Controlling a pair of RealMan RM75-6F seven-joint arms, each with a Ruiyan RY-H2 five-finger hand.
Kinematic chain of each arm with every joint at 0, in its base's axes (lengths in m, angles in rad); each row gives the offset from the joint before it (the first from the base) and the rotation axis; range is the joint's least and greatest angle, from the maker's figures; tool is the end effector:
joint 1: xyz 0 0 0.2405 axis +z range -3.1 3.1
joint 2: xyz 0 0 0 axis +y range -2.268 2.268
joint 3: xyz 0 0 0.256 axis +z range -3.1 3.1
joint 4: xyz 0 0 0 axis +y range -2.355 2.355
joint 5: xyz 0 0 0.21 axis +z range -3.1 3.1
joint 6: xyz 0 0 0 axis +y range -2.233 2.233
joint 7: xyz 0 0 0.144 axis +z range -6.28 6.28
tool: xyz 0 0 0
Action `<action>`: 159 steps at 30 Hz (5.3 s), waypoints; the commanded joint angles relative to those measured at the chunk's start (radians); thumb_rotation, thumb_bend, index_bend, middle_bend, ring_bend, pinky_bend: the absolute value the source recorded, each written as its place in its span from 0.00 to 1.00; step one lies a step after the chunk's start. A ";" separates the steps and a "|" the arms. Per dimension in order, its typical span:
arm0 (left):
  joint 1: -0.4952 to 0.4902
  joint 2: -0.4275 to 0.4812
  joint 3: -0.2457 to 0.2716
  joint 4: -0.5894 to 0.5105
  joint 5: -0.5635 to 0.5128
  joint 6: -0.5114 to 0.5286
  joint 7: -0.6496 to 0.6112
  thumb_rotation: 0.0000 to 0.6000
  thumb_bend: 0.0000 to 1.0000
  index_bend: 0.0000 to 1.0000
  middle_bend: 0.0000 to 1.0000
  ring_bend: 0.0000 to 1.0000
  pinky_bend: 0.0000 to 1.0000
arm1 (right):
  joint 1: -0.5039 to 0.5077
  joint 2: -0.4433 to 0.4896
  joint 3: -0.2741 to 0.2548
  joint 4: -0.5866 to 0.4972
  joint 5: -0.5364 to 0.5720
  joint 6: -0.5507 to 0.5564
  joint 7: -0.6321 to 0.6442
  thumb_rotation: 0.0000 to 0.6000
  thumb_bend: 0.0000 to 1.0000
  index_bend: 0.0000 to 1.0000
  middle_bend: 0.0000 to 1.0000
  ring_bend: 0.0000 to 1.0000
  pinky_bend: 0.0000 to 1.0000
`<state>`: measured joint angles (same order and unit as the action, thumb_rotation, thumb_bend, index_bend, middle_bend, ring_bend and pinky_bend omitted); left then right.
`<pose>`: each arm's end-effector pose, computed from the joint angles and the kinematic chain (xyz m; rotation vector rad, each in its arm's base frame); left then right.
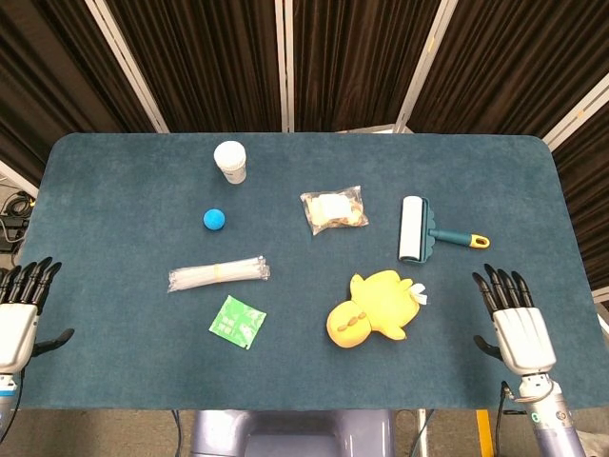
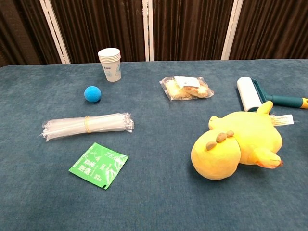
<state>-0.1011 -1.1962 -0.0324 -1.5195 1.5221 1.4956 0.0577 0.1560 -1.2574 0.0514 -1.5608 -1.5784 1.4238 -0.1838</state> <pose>-0.3172 0.1834 0.1404 -1.4352 -0.8329 -0.8703 -0.2858 -0.2010 0.1072 1.5594 -0.7819 0.8936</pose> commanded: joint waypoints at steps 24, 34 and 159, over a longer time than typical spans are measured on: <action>-0.010 -0.012 -0.002 0.010 -0.030 -0.037 0.022 1.00 0.10 0.00 0.00 0.00 0.00 | 0.195 -0.229 -0.015 0.201 -0.180 -0.080 0.122 1.00 1.00 0.00 0.00 0.00 0.00; -0.018 -0.023 -0.004 0.021 -0.045 -0.060 0.032 1.00 0.10 0.00 0.00 0.00 0.00 | 0.243 -0.279 -0.032 0.266 -0.165 -0.130 0.203 1.00 1.00 0.00 0.00 0.00 0.00; -0.039 -0.024 -0.023 0.010 -0.174 -0.147 0.090 1.00 0.10 0.00 0.00 0.00 0.00 | 0.232 -0.413 -0.050 0.580 -0.131 0.033 0.123 1.00 0.94 0.00 0.00 0.00 0.00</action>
<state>-0.1402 -1.2202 -0.0550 -1.5089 1.3477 1.3482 0.1480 0.3982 -1.6905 0.0088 -0.9546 -1.7028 1.4412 -0.0491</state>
